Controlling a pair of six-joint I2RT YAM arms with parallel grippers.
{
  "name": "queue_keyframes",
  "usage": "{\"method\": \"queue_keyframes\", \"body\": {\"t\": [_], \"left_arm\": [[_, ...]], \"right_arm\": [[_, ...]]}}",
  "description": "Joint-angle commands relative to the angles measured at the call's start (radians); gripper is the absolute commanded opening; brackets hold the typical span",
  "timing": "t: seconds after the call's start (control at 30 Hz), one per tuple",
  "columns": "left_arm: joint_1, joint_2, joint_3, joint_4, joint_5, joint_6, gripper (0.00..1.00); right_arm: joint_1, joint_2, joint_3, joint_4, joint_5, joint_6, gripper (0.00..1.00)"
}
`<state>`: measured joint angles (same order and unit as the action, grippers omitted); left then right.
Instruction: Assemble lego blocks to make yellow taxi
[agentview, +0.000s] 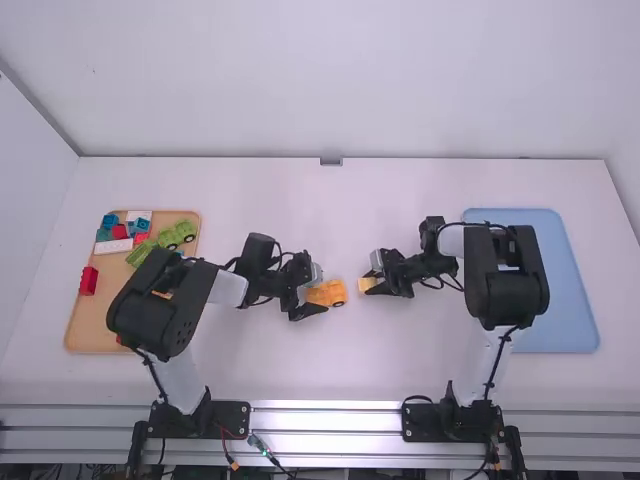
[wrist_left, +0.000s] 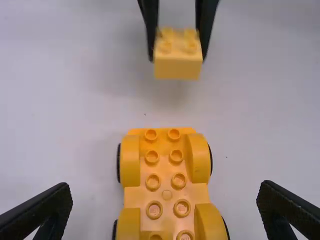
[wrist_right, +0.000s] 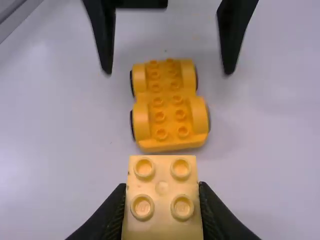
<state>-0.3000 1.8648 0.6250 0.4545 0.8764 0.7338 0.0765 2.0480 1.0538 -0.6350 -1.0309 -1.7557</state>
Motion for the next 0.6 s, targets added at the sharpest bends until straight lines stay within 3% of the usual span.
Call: {"method": "queue_keyframes", "body": {"t": [0.0,0.33,0.5,0.57], "left_arm": [[-0.009,0.024,-0.027,0.027,-0.016,0.019,0.99],[-0.010,0.087,-0.118,0.280,-0.082,-0.056,0.98],[-0.008,0.103,-0.140,0.315,-0.065,-0.026,0.79],[-0.009,0.105,-0.140,0.322,-0.046,-0.025,0.77]], "right_arm": [[0.024,-0.042,0.011,0.019,-0.016,0.095,0.15],[0.105,-0.066,0.012,0.059,-0.028,0.163,0.13],[0.125,-0.069,0.012,0.073,-0.045,0.207,0.10],[0.130,-0.069,0.012,0.087,-0.043,0.237,0.10]]}}
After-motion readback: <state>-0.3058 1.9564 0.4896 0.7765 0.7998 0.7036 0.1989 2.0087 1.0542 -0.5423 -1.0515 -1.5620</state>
